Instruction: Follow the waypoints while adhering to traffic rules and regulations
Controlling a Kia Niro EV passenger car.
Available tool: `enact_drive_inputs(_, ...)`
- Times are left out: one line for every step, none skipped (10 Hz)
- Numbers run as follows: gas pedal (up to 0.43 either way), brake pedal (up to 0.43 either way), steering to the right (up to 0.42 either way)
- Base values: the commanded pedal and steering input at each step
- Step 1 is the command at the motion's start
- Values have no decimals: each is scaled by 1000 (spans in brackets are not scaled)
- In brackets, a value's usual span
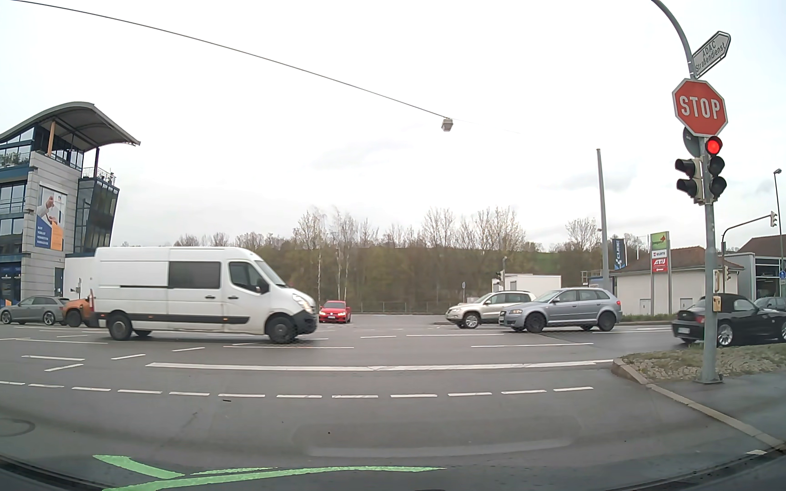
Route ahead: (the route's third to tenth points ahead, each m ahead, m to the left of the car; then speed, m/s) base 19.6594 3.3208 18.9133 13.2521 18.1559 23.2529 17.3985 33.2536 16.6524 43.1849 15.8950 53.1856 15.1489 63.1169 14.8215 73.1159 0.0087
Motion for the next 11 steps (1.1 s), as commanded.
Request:
enact_drive_inputs(0,494,-73)
enact_drive_inputs(0,470,-73)
enact_drive_inputs(0,476,-73)
enact_drive_inputs(0,470,-73)
enact_drive_inputs(0,457,-73)
enact_drive_inputs(0,451,-73)
enact_drive_inputs(0,439,-73)
enact_drive_inputs(0,433,-73)
enact_drive_inputs(0,427,-73)
enact_drive_inputs(0,427,-73)
enact_drive_inputs(0,421,-73)
